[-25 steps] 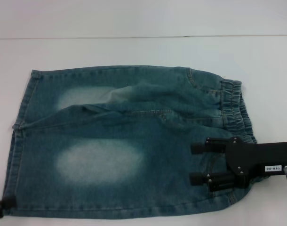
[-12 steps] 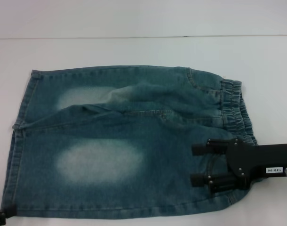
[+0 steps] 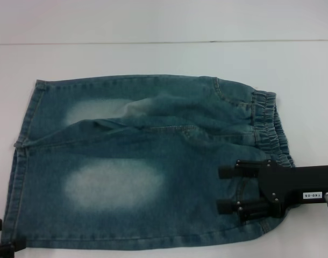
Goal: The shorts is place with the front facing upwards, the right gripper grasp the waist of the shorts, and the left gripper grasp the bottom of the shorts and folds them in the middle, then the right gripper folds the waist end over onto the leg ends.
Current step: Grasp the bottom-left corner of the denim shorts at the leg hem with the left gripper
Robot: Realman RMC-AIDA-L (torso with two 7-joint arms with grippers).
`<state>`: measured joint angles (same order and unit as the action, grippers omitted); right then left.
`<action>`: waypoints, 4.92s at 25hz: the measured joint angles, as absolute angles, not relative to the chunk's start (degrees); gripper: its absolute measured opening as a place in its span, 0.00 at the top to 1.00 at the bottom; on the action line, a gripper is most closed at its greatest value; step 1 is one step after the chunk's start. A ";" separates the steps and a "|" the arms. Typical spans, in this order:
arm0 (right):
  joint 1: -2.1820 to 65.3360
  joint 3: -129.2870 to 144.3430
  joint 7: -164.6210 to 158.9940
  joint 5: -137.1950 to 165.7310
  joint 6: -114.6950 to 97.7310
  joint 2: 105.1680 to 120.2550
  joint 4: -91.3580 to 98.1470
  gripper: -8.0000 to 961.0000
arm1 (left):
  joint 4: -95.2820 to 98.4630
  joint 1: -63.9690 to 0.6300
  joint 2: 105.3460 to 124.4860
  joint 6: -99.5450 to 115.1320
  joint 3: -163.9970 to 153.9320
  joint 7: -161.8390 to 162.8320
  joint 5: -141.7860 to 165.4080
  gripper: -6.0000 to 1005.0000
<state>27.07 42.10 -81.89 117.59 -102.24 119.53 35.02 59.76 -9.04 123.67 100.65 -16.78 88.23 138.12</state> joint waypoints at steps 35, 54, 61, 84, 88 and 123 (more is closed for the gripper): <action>26.99 42.10 -82.12 117.68 -102.04 119.44 34.98 0.02 | 62.17 -9.68 123.70 104.50 -17.58 89.57 139.67 0.09; 26.99 42.08 -82.15 117.68 -101.97 119.44 34.98 0.02 | 64.29 -10.41 123.84 103.30 -18.66 91.25 142.58 0.09; 26.89 42.10 -82.17 117.68 -101.79 119.44 34.98 0.02 | 63.84 -11.30 123.84 104.70 -19.46 91.33 142.61 0.09; 26.60 42.10 -82.32 117.68 -101.15 119.44 34.98 0.02 | 63.80 -11.60 123.84 103.34 -19.50 91.37 143.31 0.09; 26.54 42.10 -82.36 117.68 -101.15 119.44 34.98 0.02 | 64.62 -11.64 123.84 103.41 -19.17 91.62 143.35 0.09; 26.54 42.10 -82.35 117.68 -101.07 119.44 34.98 0.02 | 64.82 -11.97 124.00 105.79 -20.46 93.85 144.22 0.09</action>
